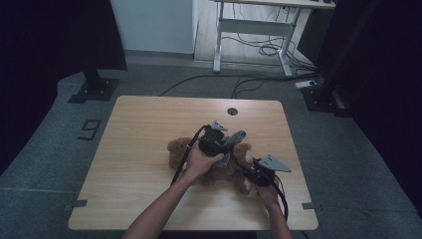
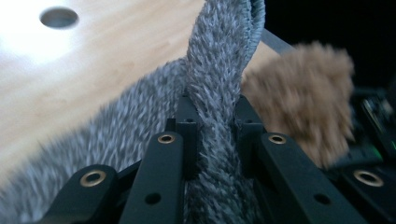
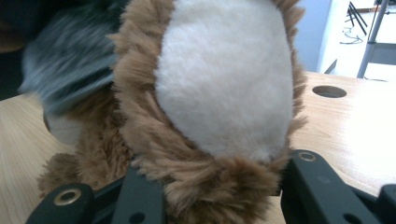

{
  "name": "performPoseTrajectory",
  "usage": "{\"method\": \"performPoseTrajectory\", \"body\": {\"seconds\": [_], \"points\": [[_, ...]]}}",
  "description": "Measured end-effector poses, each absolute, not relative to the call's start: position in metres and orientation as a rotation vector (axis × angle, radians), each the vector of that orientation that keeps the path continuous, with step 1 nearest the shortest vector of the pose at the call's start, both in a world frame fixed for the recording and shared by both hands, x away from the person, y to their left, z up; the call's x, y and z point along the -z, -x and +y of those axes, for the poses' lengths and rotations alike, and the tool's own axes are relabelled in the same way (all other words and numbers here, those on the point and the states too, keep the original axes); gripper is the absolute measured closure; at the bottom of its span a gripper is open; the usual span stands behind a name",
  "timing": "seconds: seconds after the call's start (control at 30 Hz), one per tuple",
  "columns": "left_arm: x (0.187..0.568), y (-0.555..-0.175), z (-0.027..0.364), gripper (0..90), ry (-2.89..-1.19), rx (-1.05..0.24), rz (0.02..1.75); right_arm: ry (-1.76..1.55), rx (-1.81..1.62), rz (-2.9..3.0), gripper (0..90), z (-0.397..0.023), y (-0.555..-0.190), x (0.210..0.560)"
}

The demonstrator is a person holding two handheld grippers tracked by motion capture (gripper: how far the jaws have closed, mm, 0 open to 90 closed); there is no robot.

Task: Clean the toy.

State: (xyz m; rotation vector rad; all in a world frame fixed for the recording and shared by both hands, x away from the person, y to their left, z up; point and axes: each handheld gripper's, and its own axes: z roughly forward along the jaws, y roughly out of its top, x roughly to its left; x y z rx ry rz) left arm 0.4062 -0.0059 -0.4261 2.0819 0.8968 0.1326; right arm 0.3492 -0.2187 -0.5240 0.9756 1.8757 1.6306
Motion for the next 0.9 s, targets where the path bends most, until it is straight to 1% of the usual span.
{"method": "performPoseTrajectory", "body": {"seconds": [0.2, 0.4, 0.57, 0.9], "points": [[0.437, -0.388, 0.005, 76.9, -2.103, -0.137, 0.881, -0.996, -1.632, 1.872, 63.1, -0.219, -0.350, 0.524], [0.450, -0.374, 0.026, 77.5, -2.063, -0.123, 0.872, -0.999, -1.634, 1.882, 63.1, -0.220, -0.350, 0.525], [0.447, -0.375, 0.056, 77.6, -2.029, -0.177, 0.925, -0.997, -1.637, 1.878, 63.1, -0.220, -0.351, 0.525], [0.439, -0.381, 0.101, 77.3, -1.944, -0.203, 1.019, -0.986, -1.645, 1.879, 63.1, -0.219, -0.351, 0.525]]}}
